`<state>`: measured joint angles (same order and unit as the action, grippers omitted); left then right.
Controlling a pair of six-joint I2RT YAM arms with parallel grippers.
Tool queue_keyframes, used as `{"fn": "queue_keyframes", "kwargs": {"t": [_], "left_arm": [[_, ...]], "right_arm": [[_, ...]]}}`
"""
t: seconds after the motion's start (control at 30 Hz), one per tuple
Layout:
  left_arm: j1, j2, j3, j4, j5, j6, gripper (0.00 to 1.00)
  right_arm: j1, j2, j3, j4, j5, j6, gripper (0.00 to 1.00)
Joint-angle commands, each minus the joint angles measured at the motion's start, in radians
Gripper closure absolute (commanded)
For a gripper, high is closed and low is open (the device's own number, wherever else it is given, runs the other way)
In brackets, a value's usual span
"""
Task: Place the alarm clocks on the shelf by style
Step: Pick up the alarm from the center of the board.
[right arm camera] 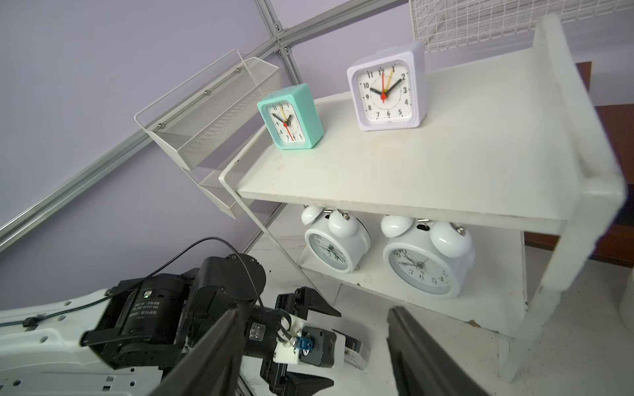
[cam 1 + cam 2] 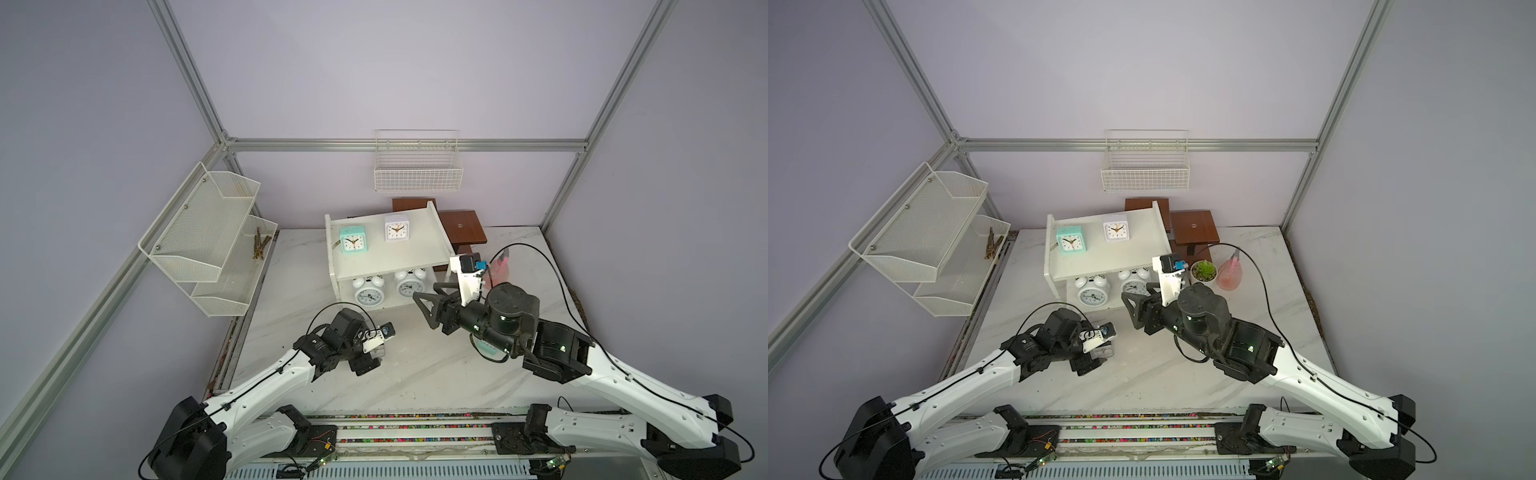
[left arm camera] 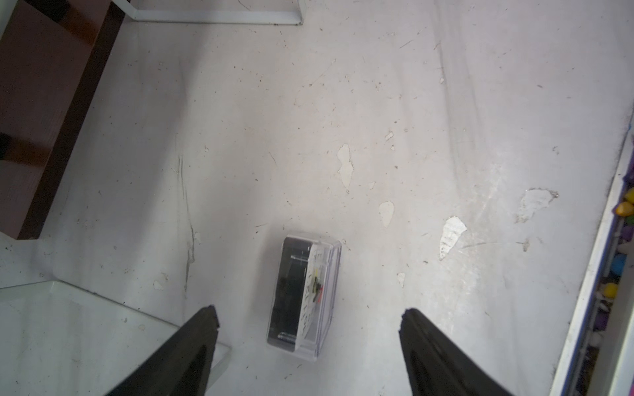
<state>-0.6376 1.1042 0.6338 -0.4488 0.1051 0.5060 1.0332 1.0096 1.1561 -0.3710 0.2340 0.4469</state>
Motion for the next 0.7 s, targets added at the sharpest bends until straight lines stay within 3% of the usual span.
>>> {"fn": "queue_keyframes", "kwargs": {"t": [0.0,0.67], "left_arm": [[-0.006,0.029,0.043,0.038,-0.037,0.023,0.15],[-0.007,0.17,0.063,0.069,-0.07,0.031,0.33]], "right_arm": [[0.005,-0.044,-0.056,0.025,-0.017,0.03,0.3],[0.007,-0.186,-0.223,0.07,-0.015,0.071,0.32]]}}
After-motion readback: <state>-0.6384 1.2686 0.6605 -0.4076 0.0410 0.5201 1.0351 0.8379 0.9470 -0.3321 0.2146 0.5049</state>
